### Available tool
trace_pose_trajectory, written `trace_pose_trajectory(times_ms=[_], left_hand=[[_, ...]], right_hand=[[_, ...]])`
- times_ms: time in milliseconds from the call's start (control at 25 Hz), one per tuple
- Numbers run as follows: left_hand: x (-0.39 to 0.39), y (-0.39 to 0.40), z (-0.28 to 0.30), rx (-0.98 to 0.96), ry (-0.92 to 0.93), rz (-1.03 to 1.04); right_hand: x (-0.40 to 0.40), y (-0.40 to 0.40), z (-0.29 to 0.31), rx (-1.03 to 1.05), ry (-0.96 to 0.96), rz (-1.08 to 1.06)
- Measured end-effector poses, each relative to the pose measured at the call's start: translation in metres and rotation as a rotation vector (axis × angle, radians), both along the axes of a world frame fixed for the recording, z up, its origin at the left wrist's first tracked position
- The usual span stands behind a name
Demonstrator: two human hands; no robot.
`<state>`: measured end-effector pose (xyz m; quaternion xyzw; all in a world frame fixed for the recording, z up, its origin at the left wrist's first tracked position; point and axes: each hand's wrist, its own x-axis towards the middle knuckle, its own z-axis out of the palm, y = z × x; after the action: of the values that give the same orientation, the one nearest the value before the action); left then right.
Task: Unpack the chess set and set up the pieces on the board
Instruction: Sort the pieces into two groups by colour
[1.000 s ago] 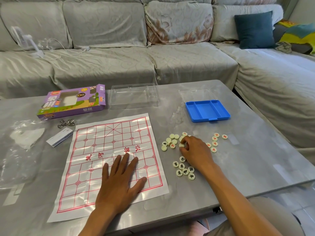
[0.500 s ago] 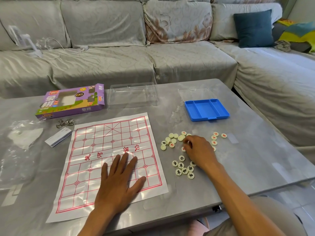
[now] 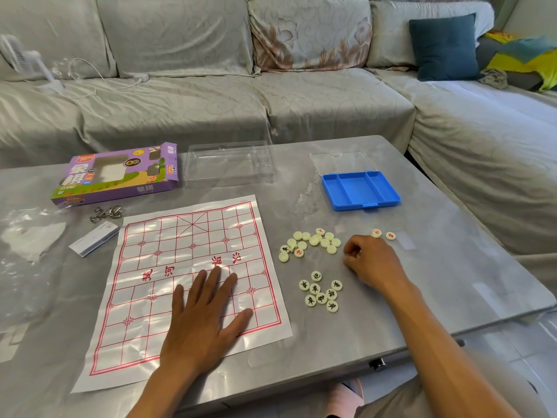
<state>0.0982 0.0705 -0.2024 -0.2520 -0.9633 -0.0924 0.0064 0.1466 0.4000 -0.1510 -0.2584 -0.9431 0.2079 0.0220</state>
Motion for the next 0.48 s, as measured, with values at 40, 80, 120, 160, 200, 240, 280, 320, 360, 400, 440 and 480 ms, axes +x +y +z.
trace_pose_trajectory(times_ms=[40, 80, 120, 160, 200, 240, 280, 320, 360, 400, 440, 480], left_hand=[[0.000, 0.000, 0.000, -0.004, -0.004, -0.001], [0.000, -0.001, 0.000, -0.008, -0.008, -0.002], [0.000, -0.002, 0.000, -0.011, -0.008, -0.002], [0.000, -0.002, 0.000, -0.013, -0.007, -0.001], [0.001, -0.003, 0.001, -0.013, -0.004, 0.001], [0.001, -0.003, 0.002, -0.010, -0.003, 0.003], [0.001, -0.003, 0.002, -0.011, -0.004, 0.005], [0.001, -0.002, 0.002, -0.013, -0.006, 0.004], [0.001, -0.002, 0.003, -0.015, -0.006, 0.002], [0.000, -0.001, 0.002, -0.017, -0.005, 0.000], [0.000, -0.001, 0.003, -0.017, -0.003, -0.002], [-0.001, -0.001, 0.002, -0.015, 0.000, -0.002]], right_hand=[[0.001, 0.003, 0.000, 0.000, 0.011, -0.014], [0.002, 0.006, 0.000, -0.026, 0.044, -0.029], [0.003, 0.011, 0.003, -0.076, 0.103, -0.059], [0.004, 0.018, 0.007, -0.126, 0.179, -0.111], [0.006, 0.026, 0.013, -0.148, 0.255, -0.177], [0.008, 0.035, 0.018, -0.141, 0.295, -0.233], [0.011, 0.042, 0.023, -0.132, 0.293, -0.263], [0.014, 0.049, 0.027, -0.133, 0.256, -0.264], [0.016, 0.054, 0.028, -0.134, 0.192, -0.239], [0.018, 0.056, 0.029, -0.126, 0.113, -0.203], [0.019, 0.056, 0.028, -0.117, 0.038, -0.168], [0.018, 0.052, 0.027, -0.110, -0.005, -0.140]])
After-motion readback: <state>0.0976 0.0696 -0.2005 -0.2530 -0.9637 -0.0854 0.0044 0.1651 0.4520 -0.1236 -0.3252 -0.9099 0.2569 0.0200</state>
